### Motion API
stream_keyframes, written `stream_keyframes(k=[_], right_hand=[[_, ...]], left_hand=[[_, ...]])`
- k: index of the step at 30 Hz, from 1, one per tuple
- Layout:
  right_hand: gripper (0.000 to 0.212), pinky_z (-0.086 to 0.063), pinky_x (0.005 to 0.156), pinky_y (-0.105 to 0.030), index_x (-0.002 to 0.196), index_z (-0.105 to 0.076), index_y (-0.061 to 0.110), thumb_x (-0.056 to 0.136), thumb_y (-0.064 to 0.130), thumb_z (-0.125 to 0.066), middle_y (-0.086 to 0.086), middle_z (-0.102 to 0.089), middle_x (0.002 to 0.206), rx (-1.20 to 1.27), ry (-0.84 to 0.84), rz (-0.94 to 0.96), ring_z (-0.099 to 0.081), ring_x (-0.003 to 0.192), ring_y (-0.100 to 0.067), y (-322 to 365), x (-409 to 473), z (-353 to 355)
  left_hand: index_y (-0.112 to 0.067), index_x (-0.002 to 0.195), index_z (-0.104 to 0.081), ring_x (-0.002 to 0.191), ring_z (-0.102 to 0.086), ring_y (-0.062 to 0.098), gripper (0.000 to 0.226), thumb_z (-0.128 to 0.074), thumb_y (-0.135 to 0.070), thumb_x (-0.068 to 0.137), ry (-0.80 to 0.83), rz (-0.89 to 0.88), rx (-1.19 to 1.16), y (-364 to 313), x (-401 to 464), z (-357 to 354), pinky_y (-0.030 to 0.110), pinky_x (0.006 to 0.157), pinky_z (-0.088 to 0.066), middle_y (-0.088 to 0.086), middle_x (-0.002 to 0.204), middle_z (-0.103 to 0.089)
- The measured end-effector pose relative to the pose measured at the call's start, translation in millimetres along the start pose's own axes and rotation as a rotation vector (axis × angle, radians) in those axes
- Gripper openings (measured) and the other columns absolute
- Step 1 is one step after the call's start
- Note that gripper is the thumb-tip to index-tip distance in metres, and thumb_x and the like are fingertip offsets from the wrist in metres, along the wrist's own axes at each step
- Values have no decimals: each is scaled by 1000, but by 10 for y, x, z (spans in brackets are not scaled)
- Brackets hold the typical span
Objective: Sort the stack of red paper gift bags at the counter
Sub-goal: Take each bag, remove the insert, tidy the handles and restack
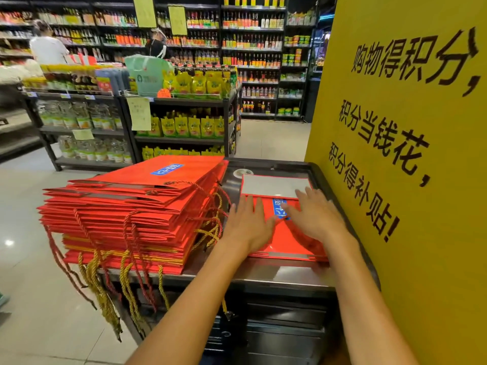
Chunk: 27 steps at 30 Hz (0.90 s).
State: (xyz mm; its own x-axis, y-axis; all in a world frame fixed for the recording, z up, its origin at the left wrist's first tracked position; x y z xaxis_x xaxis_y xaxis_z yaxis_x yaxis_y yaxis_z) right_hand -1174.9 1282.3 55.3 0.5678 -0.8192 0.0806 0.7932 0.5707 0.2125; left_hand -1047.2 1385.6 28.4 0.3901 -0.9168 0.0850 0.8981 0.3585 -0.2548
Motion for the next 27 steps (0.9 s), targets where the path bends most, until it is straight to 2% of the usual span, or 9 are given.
stream_keyframes(k=[3, 8, 11, 13, 15, 17, 19, 23, 27], right_hand=[[75, -2, 127, -51, 164, -6, 30, 101, 69, -17, -4, 1, 172, -66, 207, -14, 1, 158, -30, -38, -11, -478], [76, 1, 127, -51, 164, -1, 32, 100, 71, -13, -3, 4, 172, -74, 194, -32, 4, 158, -30, -67, 6, -514], [75, -15, 126, -49, 162, -21, 30, 100, 72, -21, -6, -18, 170, -37, 136, -8, -16, 156, -31, -38, 10, -445], [63, -41, 112, -45, 146, -53, 28, 99, 67, -38, -7, -53, 151, 64, -5, 47, -49, 137, -30, -1, -23, -274], [42, -51, 94, -40, 126, -69, 24, 99, 53, -54, -6, -70, 129, 197, -178, 66, -63, 118, -29, 51, -64, -29], [31, -51, 90, -39, 118, -73, 22, 99, 42, -59, -6, -72, 122, 260, -283, 116, -65, 114, -30, 203, -90, 190], [24, -53, 94, -42, 112, -75, 25, 98, 39, -62, 0, -75, 115, 381, -272, 244, -68, 110, -23, 522, -86, 342], [23, -54, 88, -35, 108, -76, 32, 91, 46, -68, 16, -76, 103, 449, -109, 511, -68, 97, -3, 1274, -96, 478], [16, -49, 73, -27, 100, -74, 34, 85, 41, -76, 21, -67, 88, 372, 64, 601, -61, 83, 4, 1734, -84, 328]], left_hand=[[-9, 163, -6, 158, 9, 29, 80, -11, -63, 104, 108, 22, 53, 38, 36, -281, 51, 127, 5, 16, 171, 2], [-9, 163, -4, 158, 10, 30, 81, -7, -64, 104, 117, 37, 49, 30, 38, -278, 49, 127, 7, 16, 171, 4], [-3, 155, -35, 154, -18, 38, 74, -15, -57, 107, 6, 40, 15, 11, -25, -182, 51, 127, -6, 25, 162, -28], [-2, 122, -65, 125, -53, 42, 55, -32, -44, 107, -197, -17, 21, -51, -149, 21, 50, 115, -31, 26, 125, -62], [-5, 96, -70, 93, -65, 41, 30, -52, -28, 99, -386, -77, -29, -116, -340, 328, 45, 85, -48, 19, 94, -69], [-6, 101, -70, 91, -64, 38, 19, -58, -18, 91, -460, -101, -72, -134, -531, 623, 42, 67, -46, 16, 95, -68], [-8, 102, -70, 89, -63, 37, 21, -58, -14, 86, -551, -141, -43, -82, -742, 963, 40, 62, -44, 12, 92, -67], [-10, 98, -71, 91, -60, 32, 34, -42, -21, 82, -687, -120, 13, 223, -1182, 1674, 39, 68, -46, 8, 91, -67], [-10, 122, -68, 112, -58, 33, 34, -48, -16, 94, -594, 161, 141, 943, -1363, 2119, 48, 92, -50, 10, 116, -67]])
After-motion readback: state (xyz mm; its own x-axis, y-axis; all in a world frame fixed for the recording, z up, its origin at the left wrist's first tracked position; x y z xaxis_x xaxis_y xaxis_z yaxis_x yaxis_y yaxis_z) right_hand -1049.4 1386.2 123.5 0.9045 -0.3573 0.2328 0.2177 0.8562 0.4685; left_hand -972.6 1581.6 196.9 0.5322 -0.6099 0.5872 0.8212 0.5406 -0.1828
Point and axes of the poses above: each hand's wrist, its own x-axis towards the middle knuckle, its own z-axis out of the back of the hand, y = z × x, the point moved 6 cm from there along x, towards the middle knuckle
